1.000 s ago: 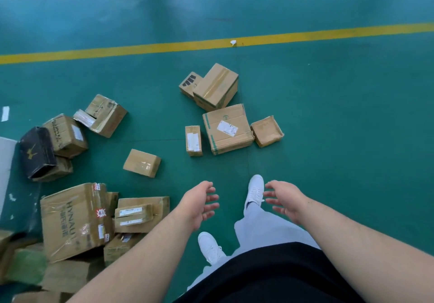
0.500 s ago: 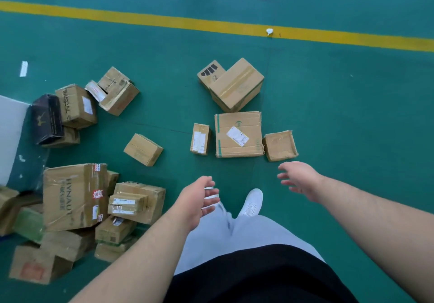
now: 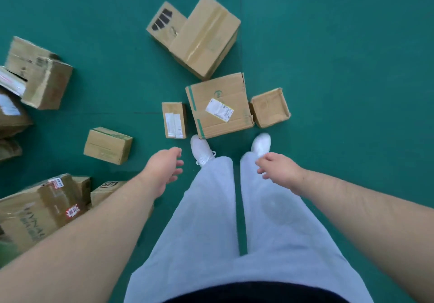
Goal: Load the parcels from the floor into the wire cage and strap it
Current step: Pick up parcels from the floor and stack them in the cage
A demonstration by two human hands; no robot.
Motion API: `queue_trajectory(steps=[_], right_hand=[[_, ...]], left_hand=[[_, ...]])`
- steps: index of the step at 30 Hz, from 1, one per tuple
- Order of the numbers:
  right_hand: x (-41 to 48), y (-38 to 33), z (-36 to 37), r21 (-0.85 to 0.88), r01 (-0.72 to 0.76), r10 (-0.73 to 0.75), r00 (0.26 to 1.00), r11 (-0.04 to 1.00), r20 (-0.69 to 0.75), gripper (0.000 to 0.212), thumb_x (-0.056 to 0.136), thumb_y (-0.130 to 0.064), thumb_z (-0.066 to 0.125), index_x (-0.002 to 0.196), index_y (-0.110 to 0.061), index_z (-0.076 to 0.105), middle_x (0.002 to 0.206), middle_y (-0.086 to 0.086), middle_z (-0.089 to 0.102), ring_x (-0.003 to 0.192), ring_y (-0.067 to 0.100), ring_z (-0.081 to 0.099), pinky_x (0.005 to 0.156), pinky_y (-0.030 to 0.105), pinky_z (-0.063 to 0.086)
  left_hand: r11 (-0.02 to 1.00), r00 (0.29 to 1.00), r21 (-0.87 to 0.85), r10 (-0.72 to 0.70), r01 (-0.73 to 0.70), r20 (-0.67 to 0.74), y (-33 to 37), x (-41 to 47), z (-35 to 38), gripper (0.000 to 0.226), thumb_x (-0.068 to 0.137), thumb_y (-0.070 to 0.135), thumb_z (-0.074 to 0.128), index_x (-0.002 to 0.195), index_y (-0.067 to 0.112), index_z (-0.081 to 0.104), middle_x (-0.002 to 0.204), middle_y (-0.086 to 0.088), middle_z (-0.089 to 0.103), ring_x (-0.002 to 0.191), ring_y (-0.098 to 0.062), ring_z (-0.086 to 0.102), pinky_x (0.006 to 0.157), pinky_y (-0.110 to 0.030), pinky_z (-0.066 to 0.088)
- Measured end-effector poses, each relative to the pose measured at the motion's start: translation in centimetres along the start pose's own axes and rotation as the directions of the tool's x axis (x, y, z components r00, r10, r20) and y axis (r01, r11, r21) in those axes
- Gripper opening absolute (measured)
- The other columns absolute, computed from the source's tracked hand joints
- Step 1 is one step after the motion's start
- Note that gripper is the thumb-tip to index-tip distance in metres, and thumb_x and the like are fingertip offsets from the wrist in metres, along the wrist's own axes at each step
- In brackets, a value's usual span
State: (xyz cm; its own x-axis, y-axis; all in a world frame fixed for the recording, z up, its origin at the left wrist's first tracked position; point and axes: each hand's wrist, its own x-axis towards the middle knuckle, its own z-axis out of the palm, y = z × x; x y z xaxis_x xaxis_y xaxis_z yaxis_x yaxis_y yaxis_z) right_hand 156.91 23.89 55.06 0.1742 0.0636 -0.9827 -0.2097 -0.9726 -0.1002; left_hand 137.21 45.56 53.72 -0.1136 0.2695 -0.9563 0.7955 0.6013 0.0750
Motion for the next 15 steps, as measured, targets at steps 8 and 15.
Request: queue_trajectory(steps=[8,15], right_hand=[[18.5,-0.7,-1.1,-0.322,-0.006,0.018,0.999,0.947,0.036,0.022,0.097,-0.034,0.047,0.108,-0.026,0.064,0.111,0.001,0.07,0.102,0.027,0.066,0.086,0.036,0.054],[37.9,1.6,-2.2,-0.352,-0.058,0.017,0.993,0.934,-0.119,0.052,0.101,-0.028,0.044,0.154,-0.028,0.042,0.137,0.012,0.059,0.099,0.031,0.058,0.08,0.031,0.043]], left_hand=[[0.99,0.994,0.091,-0.105,0.106,-0.013,2.6,15.5,6.3,0.034,0.102,0.039,0.051,0.126,0.017,0.062,0.114,-0.001,0.067,0.104,-0.022,0.065,0.092,-0.038,0.055],[0.975,0.977,0.049,-0.215,0.215,-0.011,0.5,31.9,13.9,0.036,0.105,0.021,0.047,0.141,0.015,0.051,0.146,-0.004,0.052,0.129,-0.024,0.054,0.103,-0.038,0.05]])
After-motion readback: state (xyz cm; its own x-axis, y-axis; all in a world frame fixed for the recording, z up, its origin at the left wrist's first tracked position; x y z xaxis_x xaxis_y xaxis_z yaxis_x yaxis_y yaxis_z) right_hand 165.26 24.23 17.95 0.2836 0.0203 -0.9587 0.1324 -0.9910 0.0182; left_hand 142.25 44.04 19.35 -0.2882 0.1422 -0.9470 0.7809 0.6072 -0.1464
